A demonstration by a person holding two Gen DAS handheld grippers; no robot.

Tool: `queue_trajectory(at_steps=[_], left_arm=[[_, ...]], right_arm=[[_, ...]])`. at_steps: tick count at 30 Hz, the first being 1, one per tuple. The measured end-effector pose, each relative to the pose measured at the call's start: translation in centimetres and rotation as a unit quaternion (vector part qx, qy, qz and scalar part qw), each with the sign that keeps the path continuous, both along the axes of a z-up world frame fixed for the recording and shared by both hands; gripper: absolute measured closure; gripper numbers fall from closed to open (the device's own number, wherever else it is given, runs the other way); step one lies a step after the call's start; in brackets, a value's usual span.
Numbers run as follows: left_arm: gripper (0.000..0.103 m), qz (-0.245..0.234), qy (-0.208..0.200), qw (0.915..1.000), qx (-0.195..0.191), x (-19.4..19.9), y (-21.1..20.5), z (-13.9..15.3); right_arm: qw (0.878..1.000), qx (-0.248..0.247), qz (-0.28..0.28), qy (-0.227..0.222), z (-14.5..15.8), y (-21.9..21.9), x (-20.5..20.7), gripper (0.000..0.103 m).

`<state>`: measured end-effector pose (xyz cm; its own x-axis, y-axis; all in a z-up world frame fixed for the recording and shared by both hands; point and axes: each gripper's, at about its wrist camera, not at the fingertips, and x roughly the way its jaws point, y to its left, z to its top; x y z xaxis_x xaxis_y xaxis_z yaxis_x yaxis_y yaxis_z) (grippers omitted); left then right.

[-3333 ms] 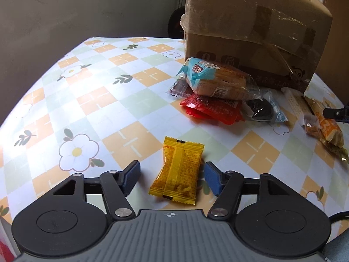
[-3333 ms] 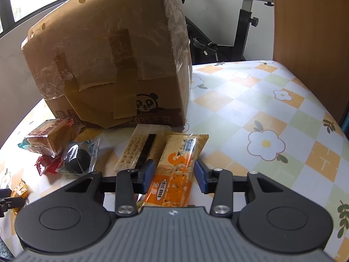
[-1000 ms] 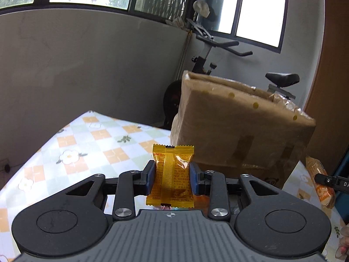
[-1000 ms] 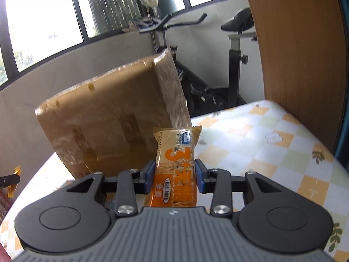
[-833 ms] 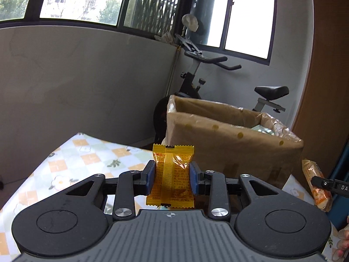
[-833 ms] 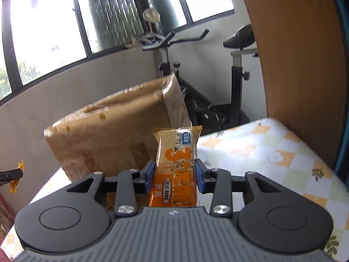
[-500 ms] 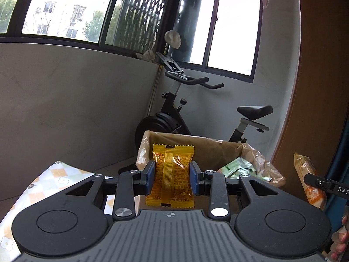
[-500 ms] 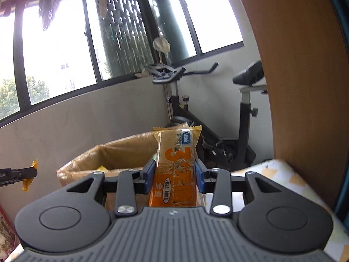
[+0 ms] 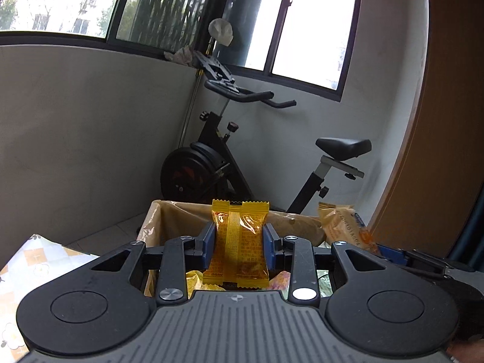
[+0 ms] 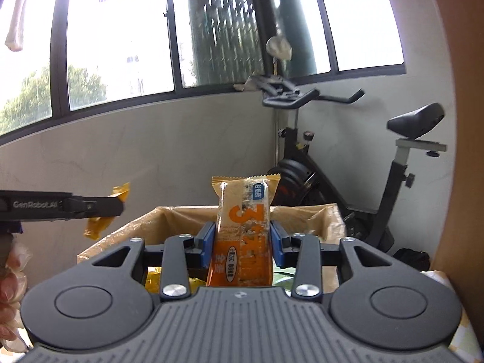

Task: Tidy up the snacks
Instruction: 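Open both tools over the box to drop the packets, then withdraw, then grasp the blue-wrapped bread with the left tool while the right tool grasps the gold packet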

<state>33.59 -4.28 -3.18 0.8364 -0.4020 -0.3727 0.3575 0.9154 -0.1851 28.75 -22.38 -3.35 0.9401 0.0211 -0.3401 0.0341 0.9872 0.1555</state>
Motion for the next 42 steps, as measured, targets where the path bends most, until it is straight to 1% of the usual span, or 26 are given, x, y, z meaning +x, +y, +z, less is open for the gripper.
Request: queue_trajectory(at_steps=[4, 7, 10, 11, 12, 13, 15, 17, 19, 21, 24, 29, 32, 37, 42], left_arm=[[0.067, 0.0, 0.016, 0.9998, 0.012, 1.6, 0.0, -1.1], [0.066, 0.001, 0.018, 0.9995, 0.028, 2.1, -0.2, -1.4], [0.052, -0.007, 0.013, 0.9989, 0.045, 2.2, -0.4, -1.5], [0.046, -0.006, 0.011, 0.9987, 0.05, 2.1, -0.5, -1.6], [0.042, -0.006, 0.007, 0.9986, 0.053, 2.0, -0.5, -1.5], [0.041, -0.007, 0.004, 0.9985, 0.055, 1.8, -0.4, -1.5], [0.034, -0.006, 0.001, 0.9984, 0.057, 1.4, -0.2, -1.2], [0.03, -0.004, -0.001, 0.9984, 0.057, 1.1, 0.1, -1.0], [0.027, -0.001, -0.001, 0.9985, 0.055, 0.7, 0.4, -0.6], [0.021, 0.002, -0.002, 0.9988, 0.049, 0.1, 0.9, -0.2], [0.018, 0.006, -0.005, 0.9989, 0.046, -0.9, 1.7, 0.5], [0.018, 0.012, -0.014, 0.9979, 0.063, -3.5, 2.9, 1.2], [0.018, 0.02, -0.015, 0.9975, 0.066, -5.0, 4.0, 1.3], [0.018, 0.036, -0.004, 0.9974, 0.063, -7.0, 5.9, 0.7], [0.018, 0.05, 0.009, 0.9968, 0.062, -8.7, 7.0, -0.6]], right_arm=[[1.0, 0.002, 0.011, 0.028, -1.5, 0.6, 2.2, 0.063], [0.999, 0.016, 0.003, 0.049, -2.4, 0.7, 3.0, 0.063], [0.998, 0.012, 0.007, 0.062, -3.0, 0.8, 3.2, 0.063], [0.998, 0.009, 0.007, 0.067, -3.1, 0.9, 3.3, 0.063], [0.997, 0.008, 0.007, 0.073, -3.3, 0.9, 3.3, 0.061], [0.997, 0.01, 0.006, 0.076, -3.3, 0.8, 3.4, 0.06], [0.997, 0.016, 0.002, 0.078, -3.4, 0.7, 3.1, 0.06], [0.997, 0.017, 0.0, 0.074, -3.1, 0.6, 2.6, 0.059], [0.997, 0.013, 0.001, 0.07, -2.6, 0.5, 2.0, 0.057], [0.998, 0.005, 0.003, 0.065, -2.1, 0.6, 1.3, 0.054], [0.998, -0.008, 0.006, 0.055, -1.2, 0.7, 0.2, 0.053], [0.999, -0.018, 0.012, 0.04, -0.3, 0.7, -2.3, 0.053], [0.999, -0.021, 0.009, 0.034, -0.1, 0.5, -4.1, 0.053], [1.0, -0.02, 0.006, 0.021, -0.1, 0.2, -6.7, 0.053], [1.0, -0.024, 0.008, 0.014, -0.9, 0.1, -9.4, 0.053]])
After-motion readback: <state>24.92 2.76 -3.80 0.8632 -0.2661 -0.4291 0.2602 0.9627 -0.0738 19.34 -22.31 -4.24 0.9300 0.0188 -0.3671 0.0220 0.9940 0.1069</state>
